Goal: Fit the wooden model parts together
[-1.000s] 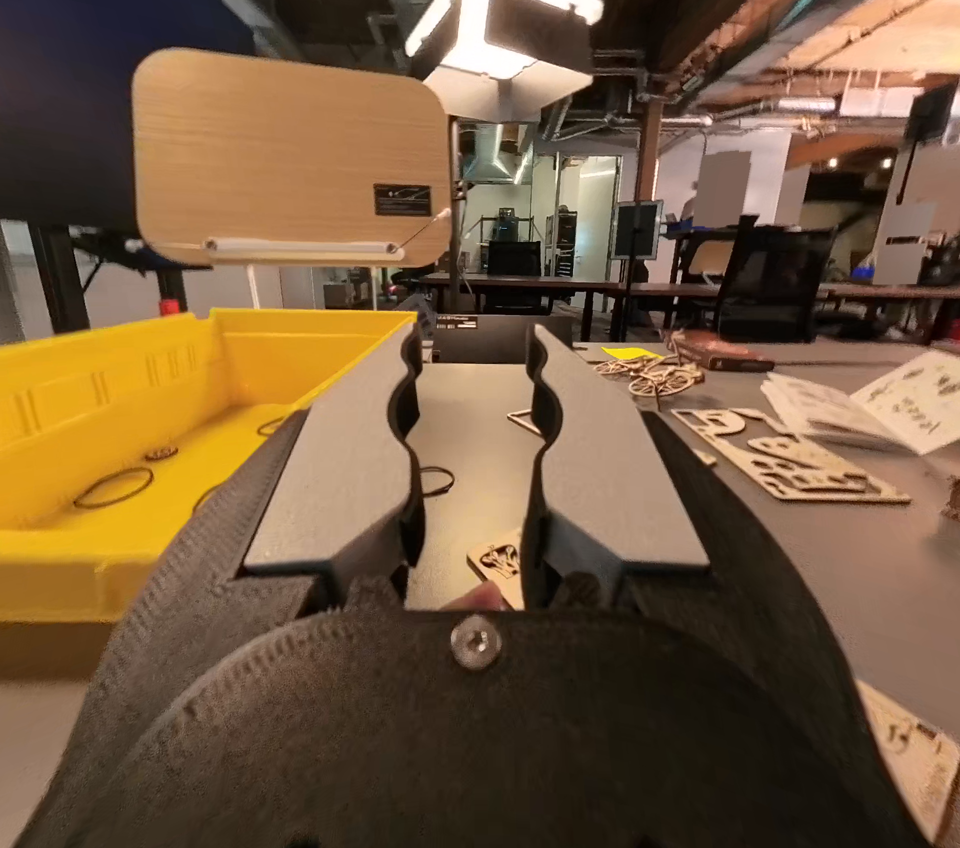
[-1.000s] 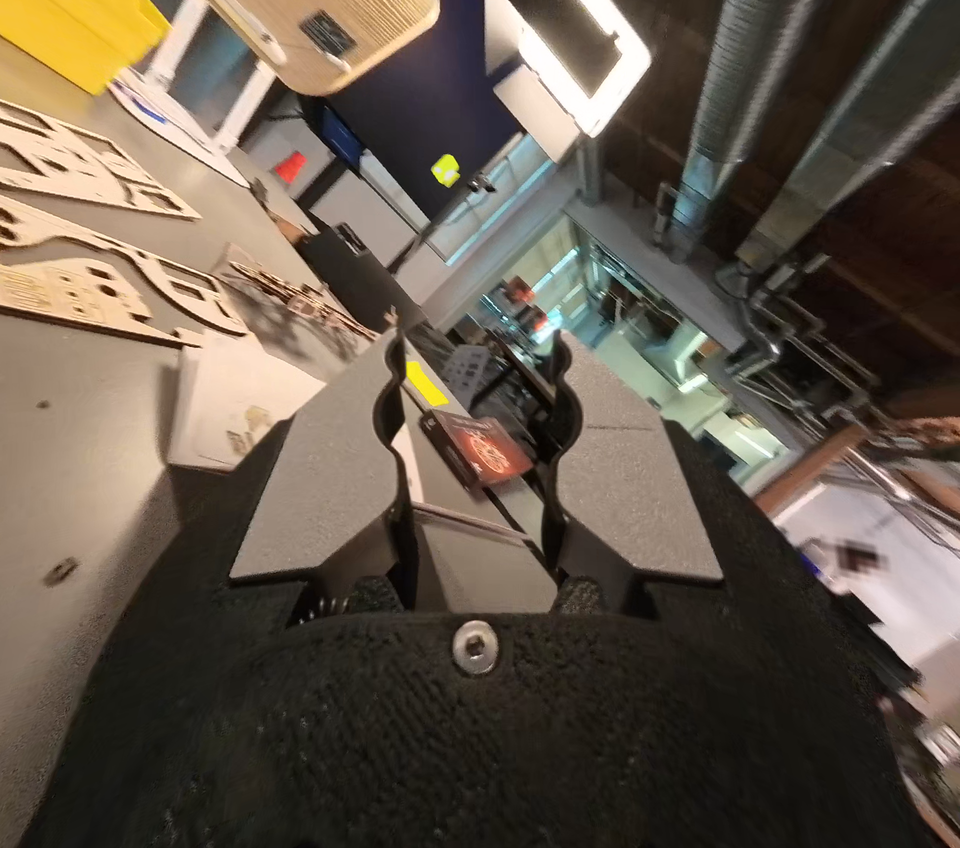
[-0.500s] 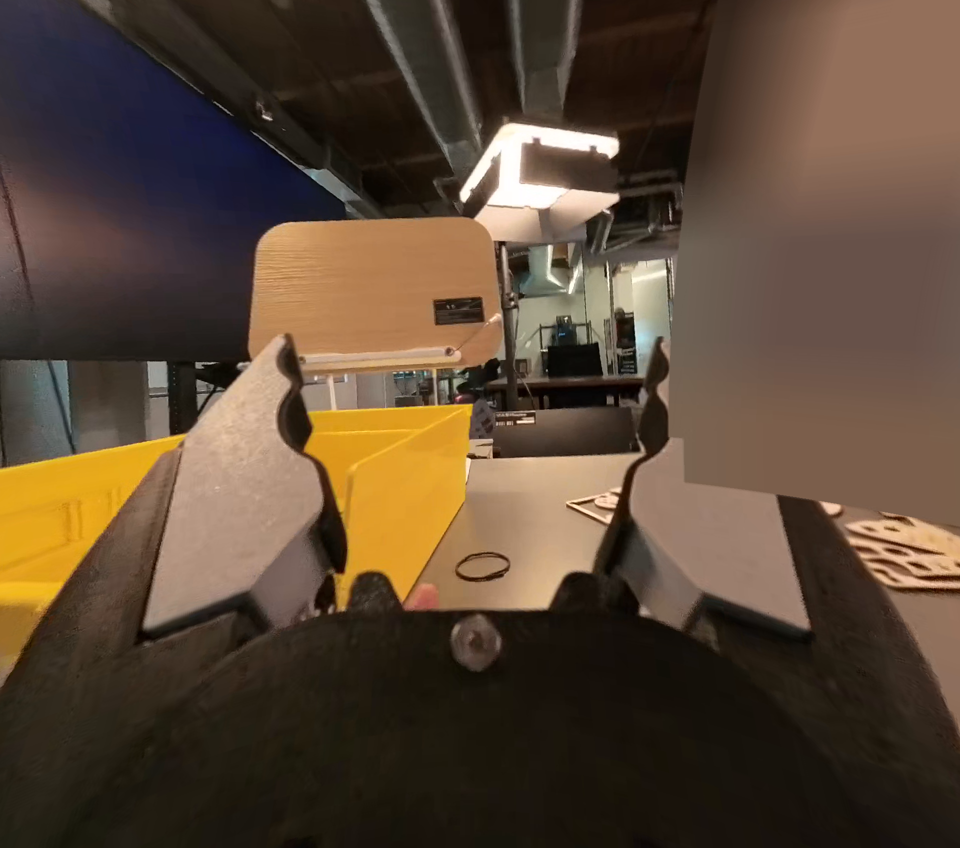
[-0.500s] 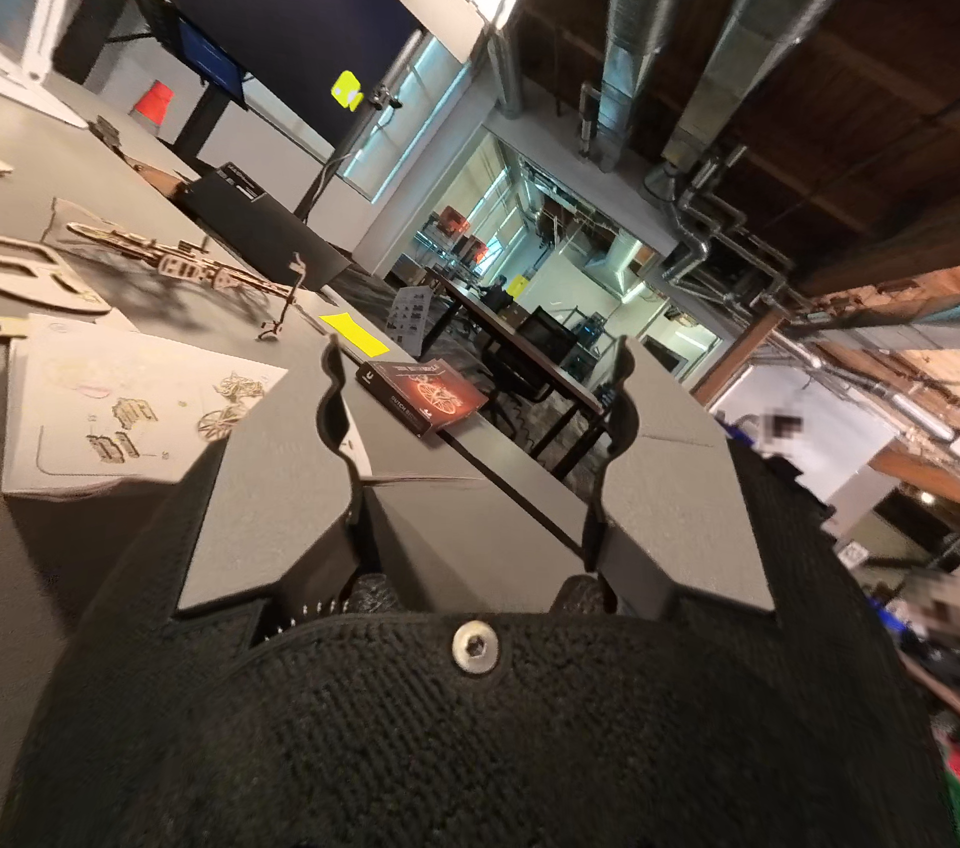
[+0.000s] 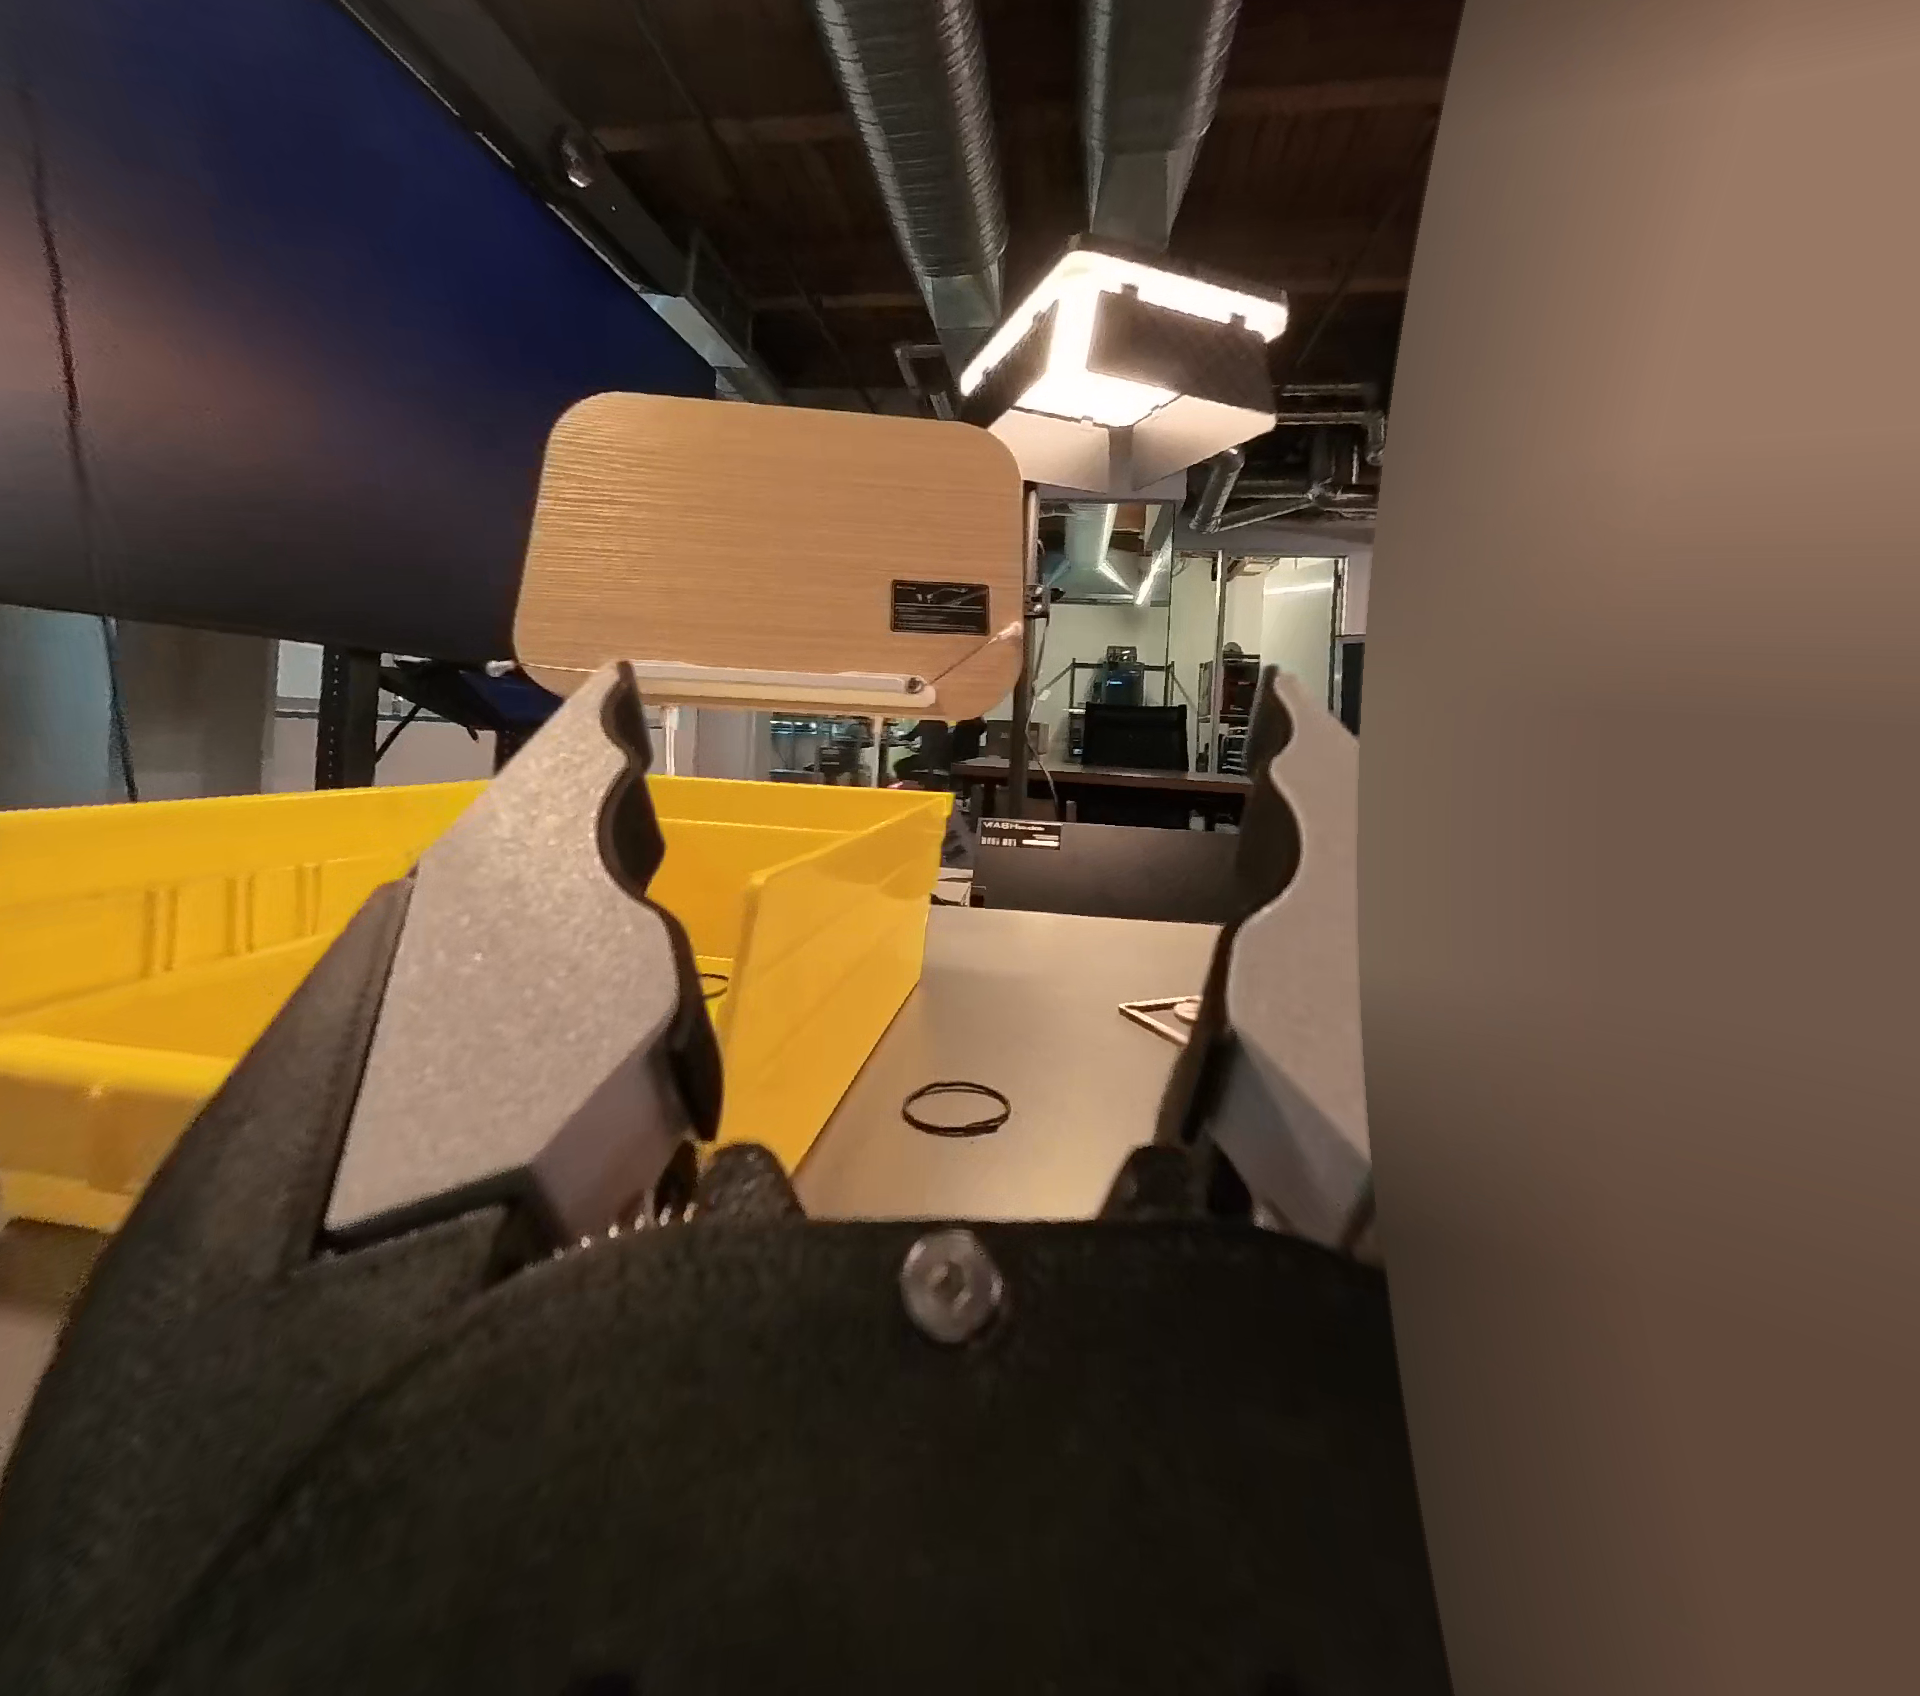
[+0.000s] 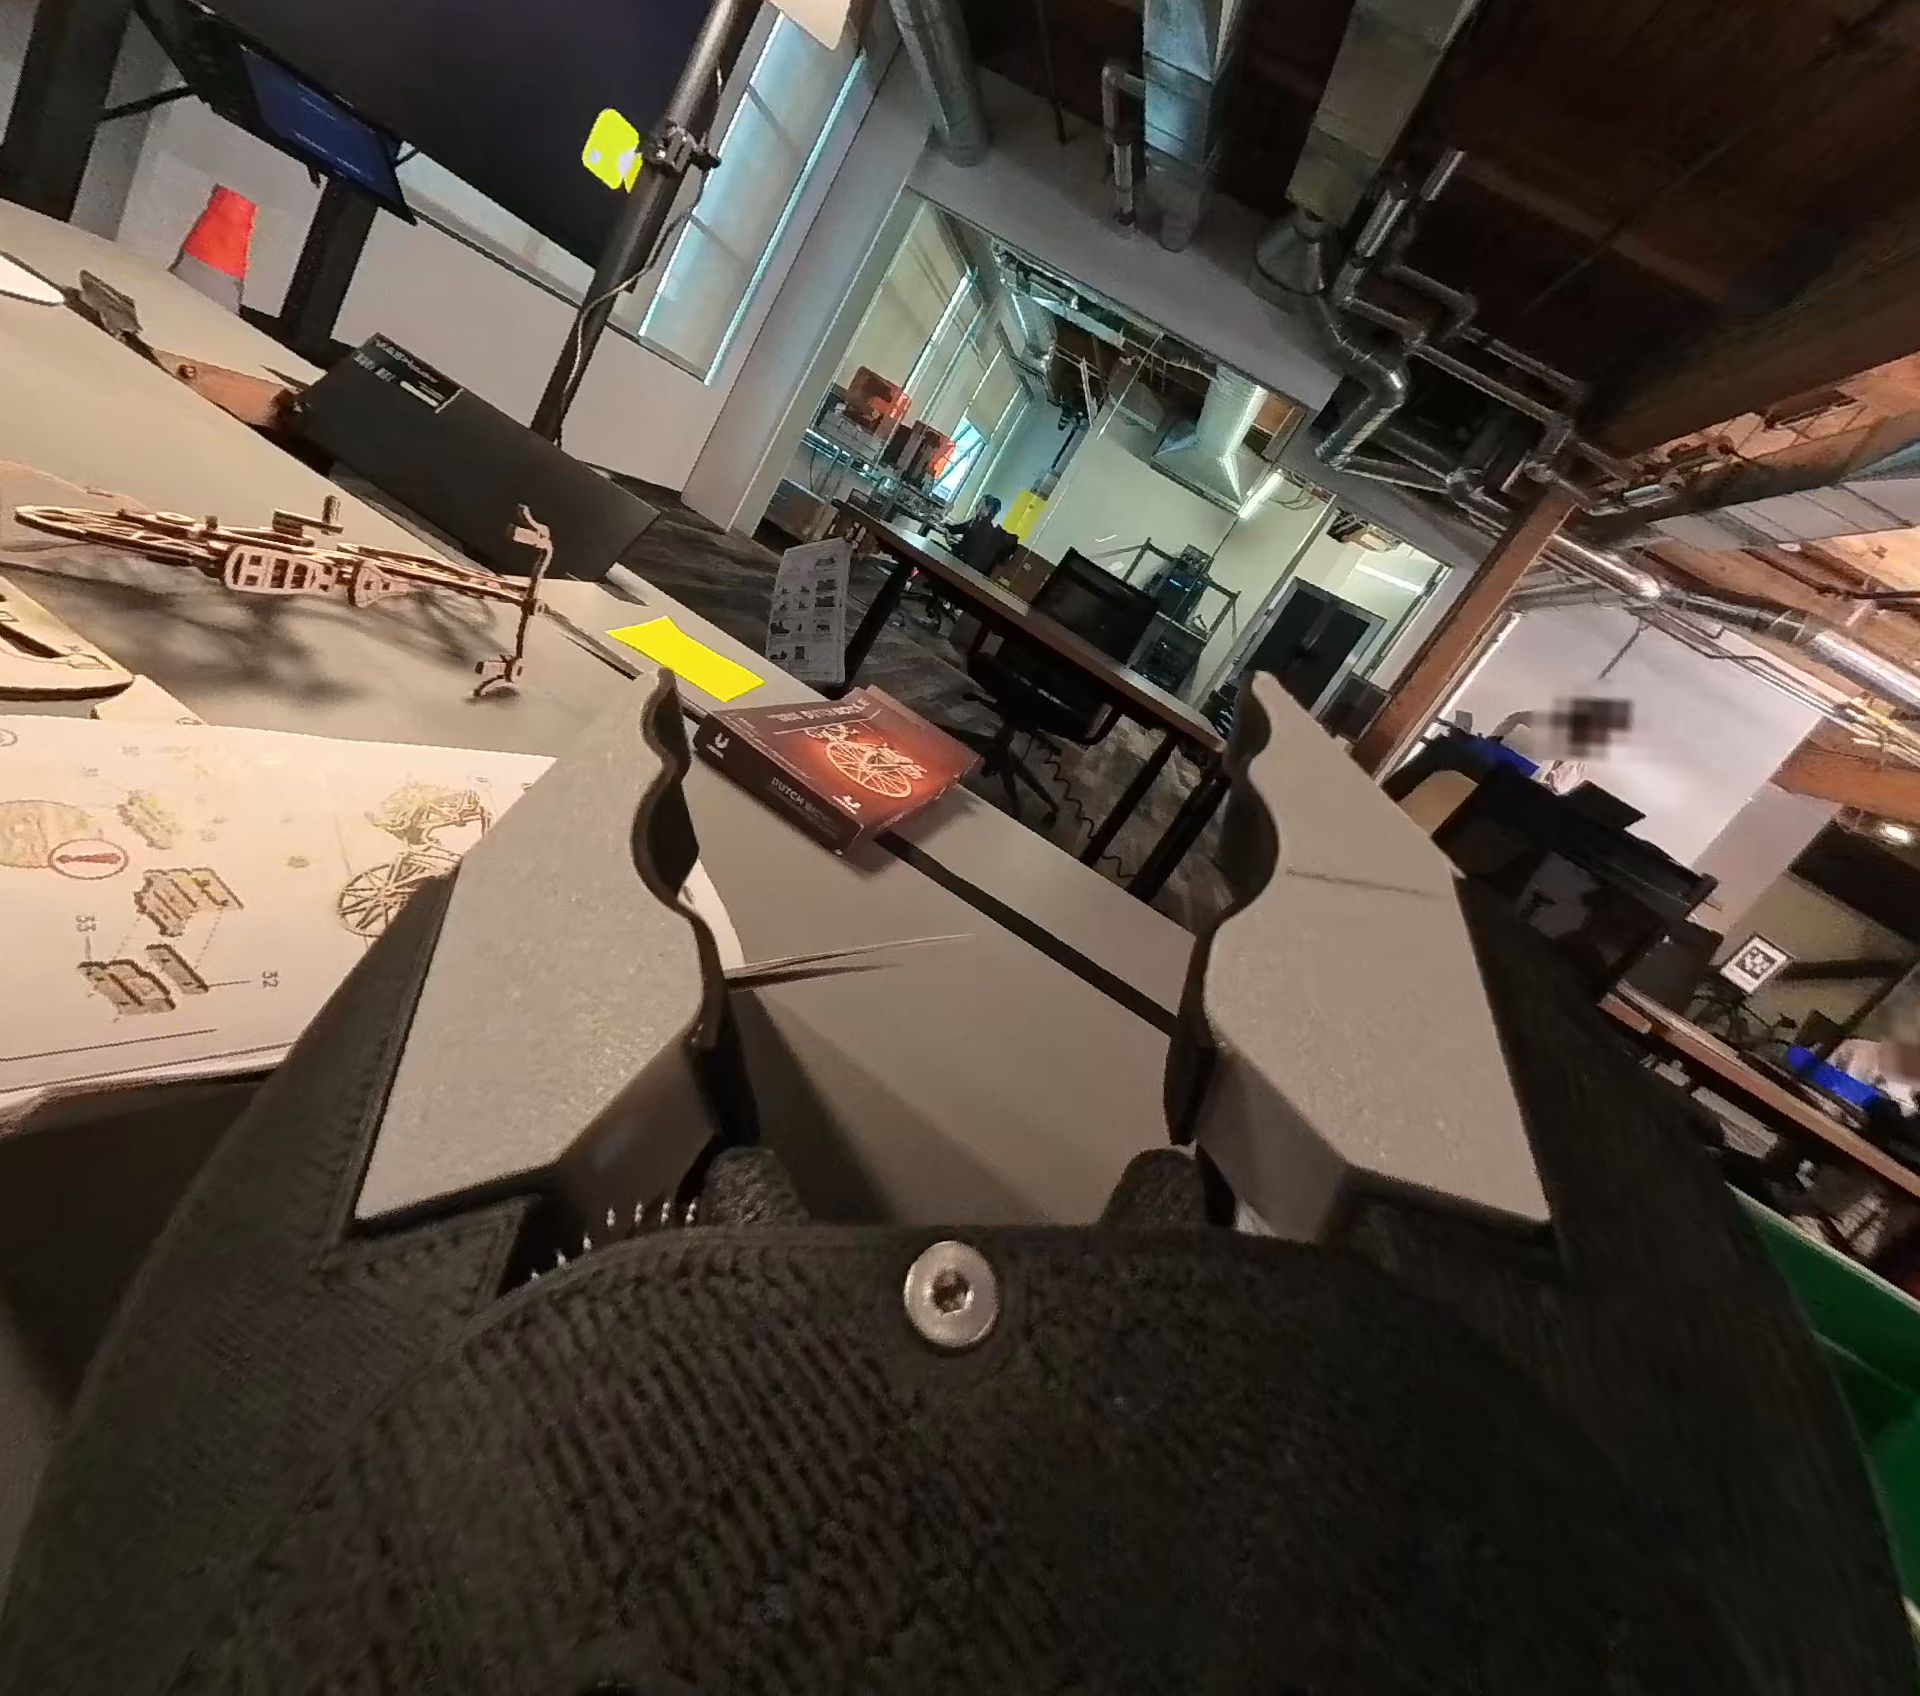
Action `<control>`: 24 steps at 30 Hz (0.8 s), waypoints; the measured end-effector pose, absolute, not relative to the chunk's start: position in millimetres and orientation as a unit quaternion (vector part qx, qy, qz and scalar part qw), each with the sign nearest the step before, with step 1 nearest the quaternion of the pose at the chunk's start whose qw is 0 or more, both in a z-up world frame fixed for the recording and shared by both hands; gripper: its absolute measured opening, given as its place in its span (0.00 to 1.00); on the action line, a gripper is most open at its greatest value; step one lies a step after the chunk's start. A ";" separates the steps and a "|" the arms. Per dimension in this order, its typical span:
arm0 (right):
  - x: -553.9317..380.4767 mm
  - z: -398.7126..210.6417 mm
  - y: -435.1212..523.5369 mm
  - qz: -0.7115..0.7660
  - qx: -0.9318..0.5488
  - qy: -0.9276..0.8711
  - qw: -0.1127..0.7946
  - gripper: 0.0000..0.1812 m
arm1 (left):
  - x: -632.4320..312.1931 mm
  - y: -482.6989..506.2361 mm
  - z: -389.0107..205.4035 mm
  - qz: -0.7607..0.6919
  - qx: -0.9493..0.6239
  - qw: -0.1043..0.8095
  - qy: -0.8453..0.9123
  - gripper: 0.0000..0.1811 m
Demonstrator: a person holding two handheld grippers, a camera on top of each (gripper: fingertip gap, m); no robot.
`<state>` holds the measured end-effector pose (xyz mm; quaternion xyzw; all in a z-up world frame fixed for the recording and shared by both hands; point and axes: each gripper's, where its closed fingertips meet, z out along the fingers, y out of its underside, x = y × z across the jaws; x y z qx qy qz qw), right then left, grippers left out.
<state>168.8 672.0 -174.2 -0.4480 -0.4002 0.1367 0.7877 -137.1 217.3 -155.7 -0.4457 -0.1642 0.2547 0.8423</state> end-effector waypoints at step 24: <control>165.4 -175.7 673.7 0.142 -0.452 -0.400 0.784 0.55 | -148.9 207.5 -157.7 0.221 -0.434 0.847 -0.214 0.58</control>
